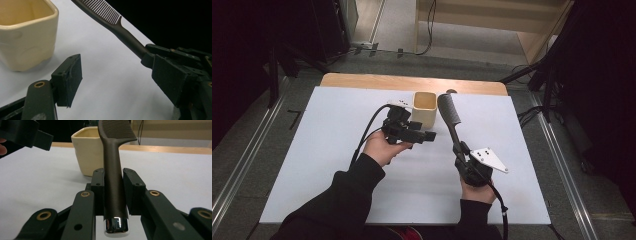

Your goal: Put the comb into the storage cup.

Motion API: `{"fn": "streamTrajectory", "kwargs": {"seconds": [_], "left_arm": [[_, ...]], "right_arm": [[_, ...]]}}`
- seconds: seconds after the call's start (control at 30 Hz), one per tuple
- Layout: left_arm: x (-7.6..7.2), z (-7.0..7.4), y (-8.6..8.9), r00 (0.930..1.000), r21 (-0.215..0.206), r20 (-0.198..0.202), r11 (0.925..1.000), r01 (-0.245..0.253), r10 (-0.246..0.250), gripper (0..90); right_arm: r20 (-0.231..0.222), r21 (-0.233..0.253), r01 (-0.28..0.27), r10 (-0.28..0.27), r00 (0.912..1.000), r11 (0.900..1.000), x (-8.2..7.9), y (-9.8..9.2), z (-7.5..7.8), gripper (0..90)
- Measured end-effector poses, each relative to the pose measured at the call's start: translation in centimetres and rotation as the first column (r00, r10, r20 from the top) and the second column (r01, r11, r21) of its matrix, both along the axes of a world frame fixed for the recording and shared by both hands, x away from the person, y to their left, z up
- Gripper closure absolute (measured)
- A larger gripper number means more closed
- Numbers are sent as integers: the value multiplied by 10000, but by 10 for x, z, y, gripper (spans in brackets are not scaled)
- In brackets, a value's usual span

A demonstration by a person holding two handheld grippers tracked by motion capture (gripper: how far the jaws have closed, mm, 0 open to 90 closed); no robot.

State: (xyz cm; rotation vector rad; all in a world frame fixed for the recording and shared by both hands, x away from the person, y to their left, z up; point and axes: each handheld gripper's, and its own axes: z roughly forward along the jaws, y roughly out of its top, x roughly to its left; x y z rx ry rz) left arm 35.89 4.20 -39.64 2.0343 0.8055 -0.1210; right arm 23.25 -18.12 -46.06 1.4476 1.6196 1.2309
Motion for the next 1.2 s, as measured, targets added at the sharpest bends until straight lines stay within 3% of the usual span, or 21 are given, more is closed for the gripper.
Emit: {"fn": "streamTrajectory", "kwargs": {"seconds": [0.33, 0.47, 0.63, 1.2], "left_arm": [[2, 2, -11, 10000, -64, -41, 10000, 36, -36, 248], [1, 4, -17, 9999, 64, 166, 10000, -13, 12, 248], [3, 5, -23, 9999, -185, 121, 9998, -106, 108, 248], [6, 1, -42, 9996, -188, 125, 9995, -238, 240, 249]], "right_arm": [[307, 161, 195, -200, 9993, 9997, -2, 4, -3, 703], [369, 176, 265, -271, 9990, 9995, -3, 4, -3, 703], [467, 188, 305, -313, 9984, 9994, -4, 5, -2, 703], [645, 229, 369, -383, 9972, 9991, -5, 9, -2, 703]]}}
